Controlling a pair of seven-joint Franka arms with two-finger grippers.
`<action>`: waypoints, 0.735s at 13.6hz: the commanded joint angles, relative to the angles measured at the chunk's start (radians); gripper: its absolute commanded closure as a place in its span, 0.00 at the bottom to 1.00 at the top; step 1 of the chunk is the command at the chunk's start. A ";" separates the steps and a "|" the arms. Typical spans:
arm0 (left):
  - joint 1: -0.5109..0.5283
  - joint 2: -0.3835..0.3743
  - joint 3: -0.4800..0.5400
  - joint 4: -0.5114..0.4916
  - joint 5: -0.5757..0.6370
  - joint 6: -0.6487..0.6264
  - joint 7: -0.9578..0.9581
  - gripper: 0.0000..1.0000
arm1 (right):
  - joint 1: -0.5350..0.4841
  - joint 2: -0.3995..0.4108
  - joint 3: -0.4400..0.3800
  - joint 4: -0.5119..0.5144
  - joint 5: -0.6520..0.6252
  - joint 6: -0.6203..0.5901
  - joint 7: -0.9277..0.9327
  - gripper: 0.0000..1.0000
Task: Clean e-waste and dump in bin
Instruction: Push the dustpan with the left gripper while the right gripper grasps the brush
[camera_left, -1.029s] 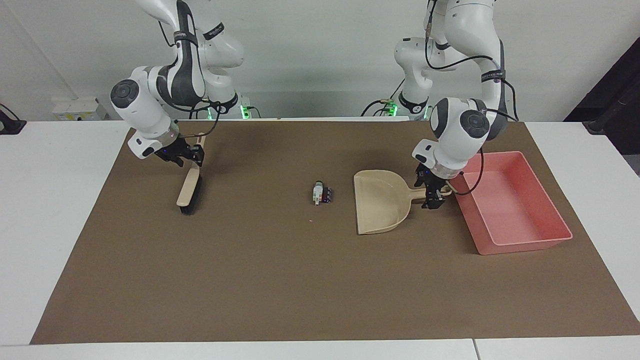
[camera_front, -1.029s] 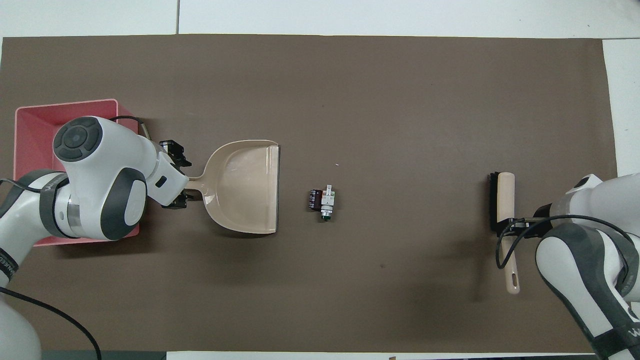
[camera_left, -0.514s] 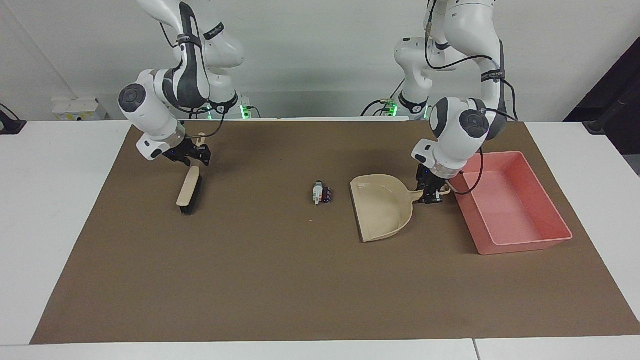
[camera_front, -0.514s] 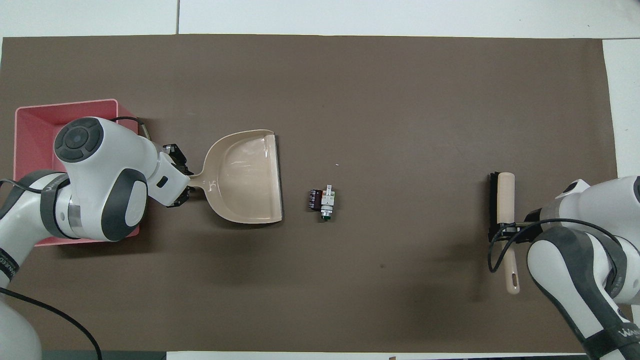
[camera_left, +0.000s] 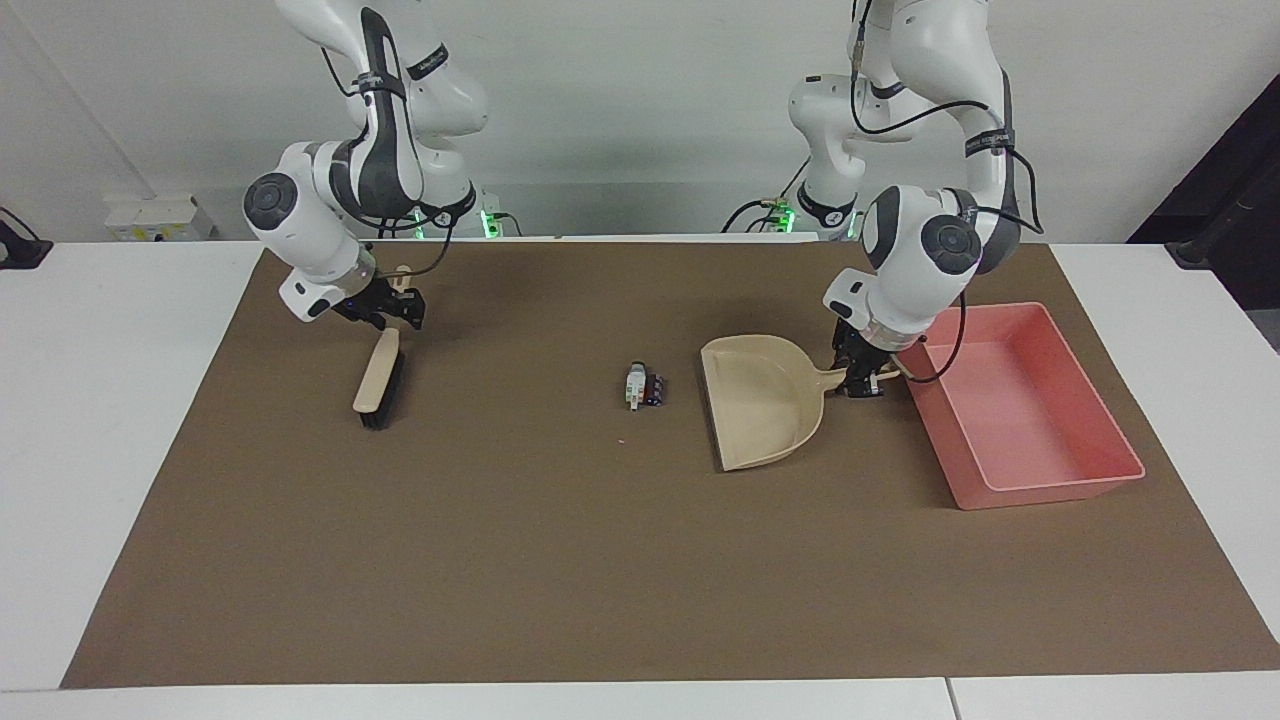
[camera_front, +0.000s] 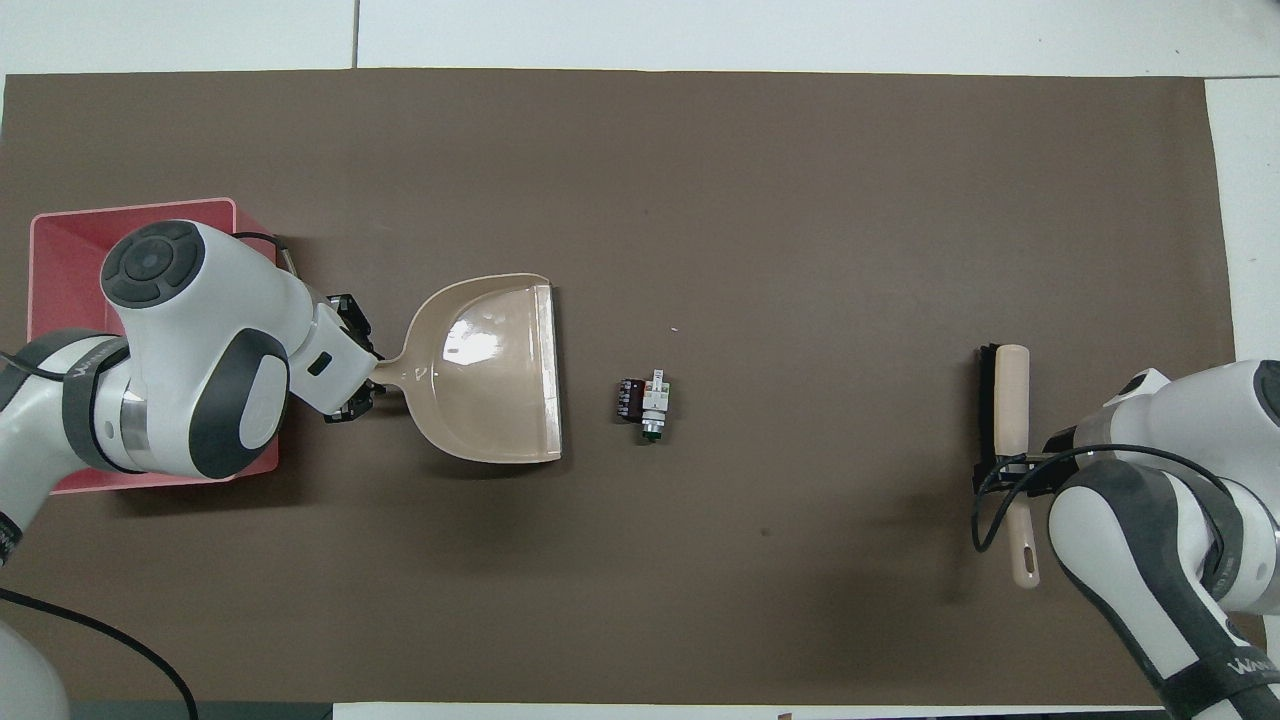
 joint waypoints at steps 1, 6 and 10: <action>-0.056 -0.018 0.013 0.004 0.066 -0.031 -0.004 1.00 | -0.007 -0.026 -0.001 -0.026 0.016 0.016 -0.006 0.37; -0.107 -0.029 0.012 -0.006 0.085 -0.034 -0.031 1.00 | -0.015 -0.021 -0.001 -0.043 0.016 0.020 -0.001 0.39; -0.148 -0.032 0.012 -0.006 0.112 -0.030 -0.086 1.00 | -0.016 -0.021 -0.001 -0.041 0.015 0.012 -0.006 0.43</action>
